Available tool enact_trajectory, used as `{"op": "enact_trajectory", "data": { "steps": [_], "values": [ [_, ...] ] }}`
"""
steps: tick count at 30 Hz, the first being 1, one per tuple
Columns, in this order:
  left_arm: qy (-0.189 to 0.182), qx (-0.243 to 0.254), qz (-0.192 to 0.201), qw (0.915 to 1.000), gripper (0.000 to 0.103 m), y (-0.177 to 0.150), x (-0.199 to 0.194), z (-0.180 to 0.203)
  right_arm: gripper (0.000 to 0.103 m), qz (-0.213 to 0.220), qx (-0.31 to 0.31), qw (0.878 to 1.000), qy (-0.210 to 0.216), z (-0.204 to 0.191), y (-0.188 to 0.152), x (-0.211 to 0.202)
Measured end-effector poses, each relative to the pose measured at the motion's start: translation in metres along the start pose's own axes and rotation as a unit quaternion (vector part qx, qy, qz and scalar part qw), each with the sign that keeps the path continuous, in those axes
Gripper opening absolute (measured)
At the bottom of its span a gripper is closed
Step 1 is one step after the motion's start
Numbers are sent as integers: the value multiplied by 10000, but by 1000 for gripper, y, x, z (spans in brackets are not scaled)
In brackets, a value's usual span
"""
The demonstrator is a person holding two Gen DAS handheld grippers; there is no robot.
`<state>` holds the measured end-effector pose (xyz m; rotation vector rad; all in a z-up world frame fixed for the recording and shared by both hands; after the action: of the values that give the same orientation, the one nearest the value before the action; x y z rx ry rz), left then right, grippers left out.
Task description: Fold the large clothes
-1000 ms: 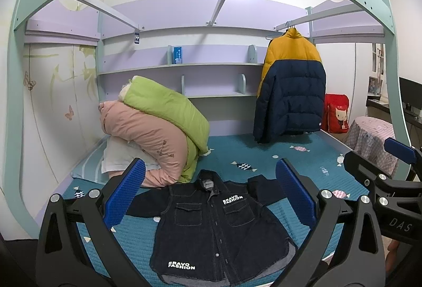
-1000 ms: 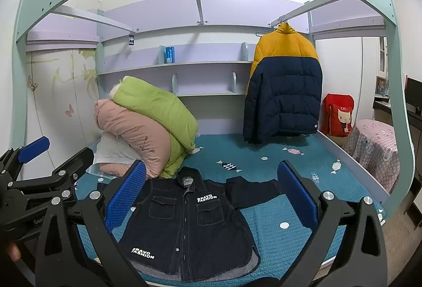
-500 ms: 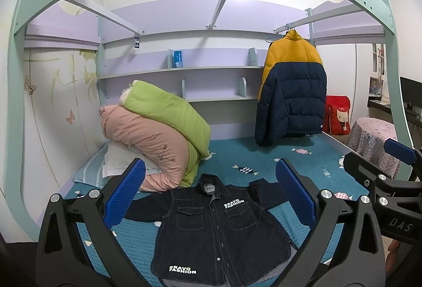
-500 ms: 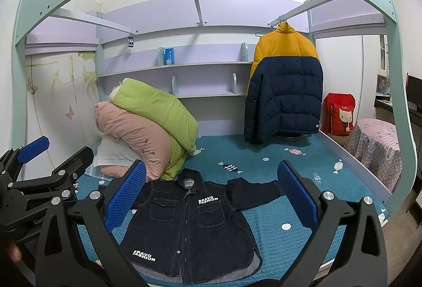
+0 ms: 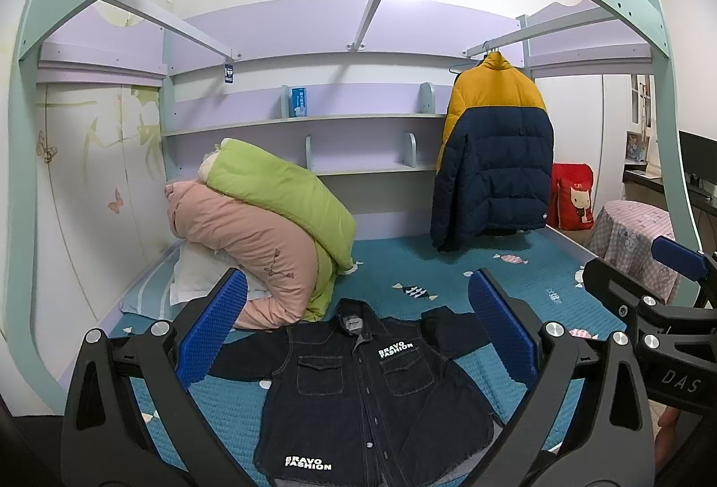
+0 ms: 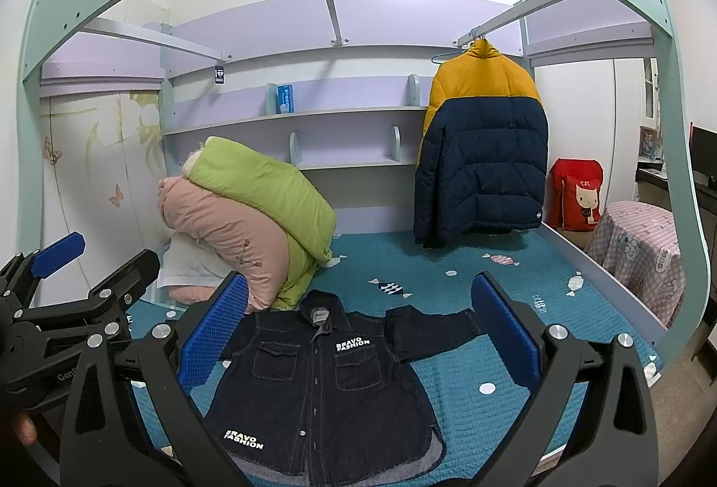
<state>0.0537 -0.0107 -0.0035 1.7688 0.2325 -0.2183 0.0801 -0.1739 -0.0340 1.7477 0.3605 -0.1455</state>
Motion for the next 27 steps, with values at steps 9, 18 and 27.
{"op": "enact_trajectory", "data": {
  "steps": [9, 18, 27],
  "values": [
    [-6, 11, -15, 10000, 99, 0, 1, 1, 96, -25, 9, 10000, -23, 0, 7, 9],
    [-7, 4, -19, 10000, 99, 1, 1, 1, 96, -19, 0, 10000, -32, -1, 8, 10],
    [-4, 2, -20, 10000, 99, 3, 0, 1, 96, -17, 5, 10000, -23, 0, 7, 10]
  ]
}}
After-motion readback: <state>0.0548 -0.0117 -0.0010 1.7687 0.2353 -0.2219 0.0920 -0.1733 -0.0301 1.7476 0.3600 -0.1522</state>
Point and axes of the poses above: each gripper's, at about its wrist camera, not at the fingertips, and x roughly the way its jaws point, z to its right, y to its top, the point moved 1 cm from there along x, roughly the way its jaws point, and after that the axes turned 10 degrees about x, right-handed, at the moved point
